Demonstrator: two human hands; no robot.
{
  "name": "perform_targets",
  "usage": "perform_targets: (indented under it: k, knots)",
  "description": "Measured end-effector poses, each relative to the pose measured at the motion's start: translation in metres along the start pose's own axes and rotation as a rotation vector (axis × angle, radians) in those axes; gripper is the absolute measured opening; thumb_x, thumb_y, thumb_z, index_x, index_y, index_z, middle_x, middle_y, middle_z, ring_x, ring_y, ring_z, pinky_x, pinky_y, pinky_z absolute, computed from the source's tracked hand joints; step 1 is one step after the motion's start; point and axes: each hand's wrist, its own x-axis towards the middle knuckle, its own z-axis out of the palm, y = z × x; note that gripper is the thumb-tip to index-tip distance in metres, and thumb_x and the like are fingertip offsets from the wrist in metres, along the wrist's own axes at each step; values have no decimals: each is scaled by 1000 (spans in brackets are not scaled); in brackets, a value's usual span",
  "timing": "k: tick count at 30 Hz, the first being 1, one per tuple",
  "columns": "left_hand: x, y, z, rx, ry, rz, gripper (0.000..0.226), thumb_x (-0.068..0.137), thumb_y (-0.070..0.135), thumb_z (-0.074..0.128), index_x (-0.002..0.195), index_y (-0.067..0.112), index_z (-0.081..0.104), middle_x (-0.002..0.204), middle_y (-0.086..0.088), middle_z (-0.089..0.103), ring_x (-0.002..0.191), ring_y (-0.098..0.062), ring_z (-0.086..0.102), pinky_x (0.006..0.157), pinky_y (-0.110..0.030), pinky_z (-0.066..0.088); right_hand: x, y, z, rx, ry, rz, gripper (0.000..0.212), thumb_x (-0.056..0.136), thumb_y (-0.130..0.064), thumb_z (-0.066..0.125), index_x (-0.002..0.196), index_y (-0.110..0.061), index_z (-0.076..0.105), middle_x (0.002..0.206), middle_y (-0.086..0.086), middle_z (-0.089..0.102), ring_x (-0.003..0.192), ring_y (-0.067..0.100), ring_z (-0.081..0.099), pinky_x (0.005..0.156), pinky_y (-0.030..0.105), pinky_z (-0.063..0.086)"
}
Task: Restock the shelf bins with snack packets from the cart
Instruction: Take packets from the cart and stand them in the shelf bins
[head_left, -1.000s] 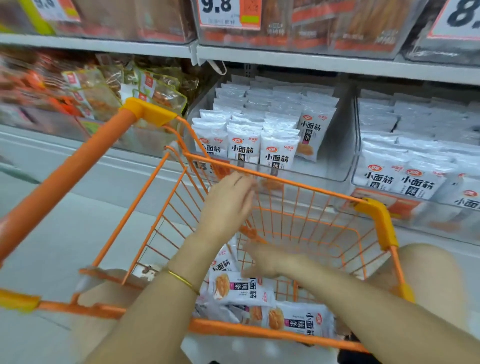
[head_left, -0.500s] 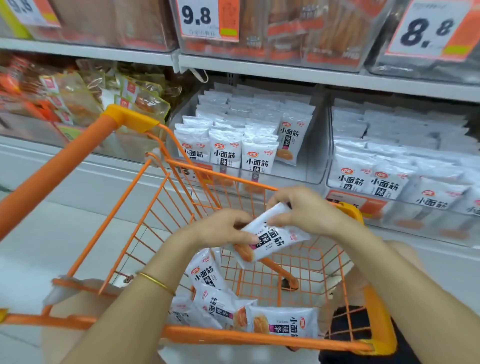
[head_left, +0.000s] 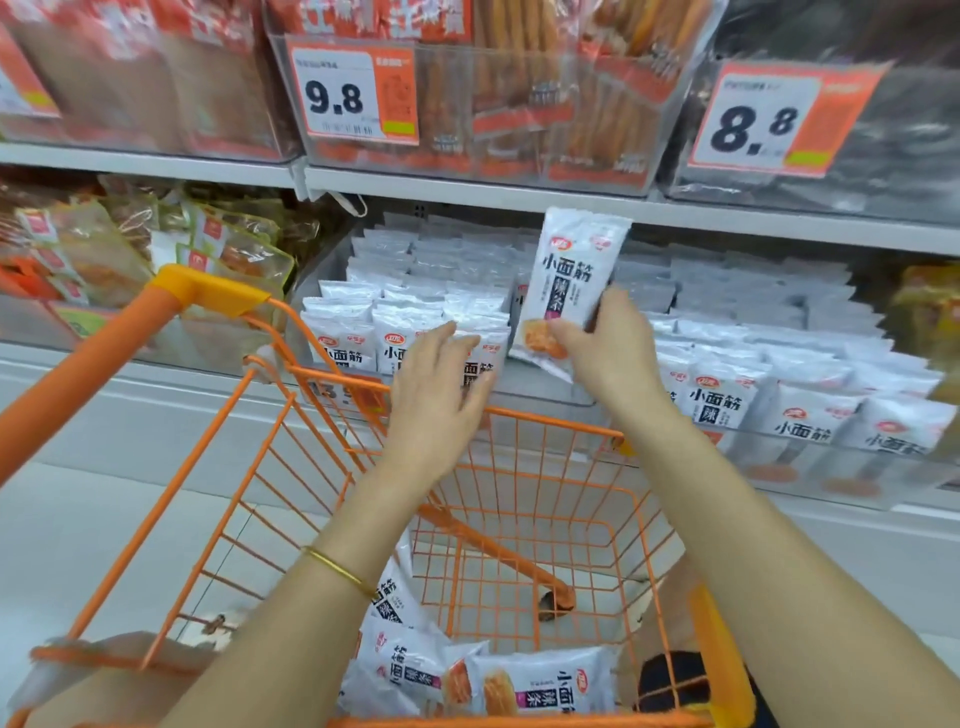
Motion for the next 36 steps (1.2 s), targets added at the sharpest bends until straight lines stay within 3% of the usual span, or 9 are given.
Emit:
perform_targets:
  k: [5, 13, 21, 26, 29, 31, 33, 34, 36]
  knots:
    - [-13, -28, 23, 194, -107, 114, 50, 95, 37, 43, 143, 22, 36, 156, -8, 14, 145, -24, 6, 117, -46, 14, 35, -3, 37, -324, -36, 93, 26, 92, -4, 51, 116, 0, 42, 121, 20, 58, 109, 39, 57, 82, 41, 46]
    - [-16, -29, 27, 179, -140, 117, 52, 95, 36, 46, 144, 24, 33, 158, -7, 6, 145, -25, 2, 117, -44, 7, 66, 35, 89, -47, -65, 446, 41, 88, 4, 47, 127, 5, 32, 131, 23, 48, 120, 37, 49, 99, 43, 43]
    - [-15, -27, 28, 167, -141, 103, 54, 95, 35, 47, 146, 28, 29, 158, -4, 0, 145, -23, -5, 113, -37, -6, 79, 35, 93, -110, -65, 454, 44, 90, -1, 49, 130, 5, 32, 134, 25, 45, 123, 38, 48, 100, 44, 42]
    - [-15, -26, 28, 175, -154, 96, 54, 95, 35, 47, 146, 28, 28, 158, -4, 1, 145, -23, -4, 116, -41, -1, 68, 22, 87, -102, -112, 482, 43, 92, -3, 48, 130, 8, 29, 135, 22, 44, 123, 34, 48, 96, 37, 43]
    - [-14, -26, 25, 147, -137, 100, 53, 93, 32, 52, 143, 24, 36, 157, -7, 9, 145, -27, 4, 117, -47, 9, 45, 5, 65, -206, -124, 344, 39, 91, 1, 47, 127, 7, 32, 131, 22, 47, 119, 34, 51, 89, 37, 44]
    - [-14, -24, 18, 102, -124, 94, 50, 92, 28, 55, 140, 21, 42, 156, -7, 16, 143, -27, 11, 116, -44, 14, 15, -6, 43, -288, -35, 120, 33, 92, 0, 46, 124, 2, 37, 122, 20, 53, 109, 35, 55, 77, 37, 43]
    - [-13, -24, 4, 84, -117, 92, 45, 91, 21, 56, 135, 17, 48, 153, -8, 25, 139, -27, 20, 114, -40, 18, -22, -10, 29, -256, 13, -129, 26, 94, -4, 45, 119, -7, 43, 113, 14, 56, 98, 31, 58, 77, 37, 47]
    - [-10, -25, -7, 101, -118, 98, 42, 90, 17, 56, 131, 15, 52, 150, -8, 31, 136, -28, 25, 112, -39, 20, -39, -9, 27, -221, -25, -231, 23, 94, -8, 46, 117, -10, 46, 109, 11, 58, 95, 29, 60, 79, 40, 49]
    - [-6, -30, -29, 158, -130, 125, 34, 88, 12, 55, 122, 11, 60, 140, -10, 45, 127, -30, 38, 106, -36, 27, -65, -2, 40, -250, -285, -363, 21, 93, -15, 49, 114, -14, 51, 105, 7, 62, 92, 27, 61, 80, 42, 50]
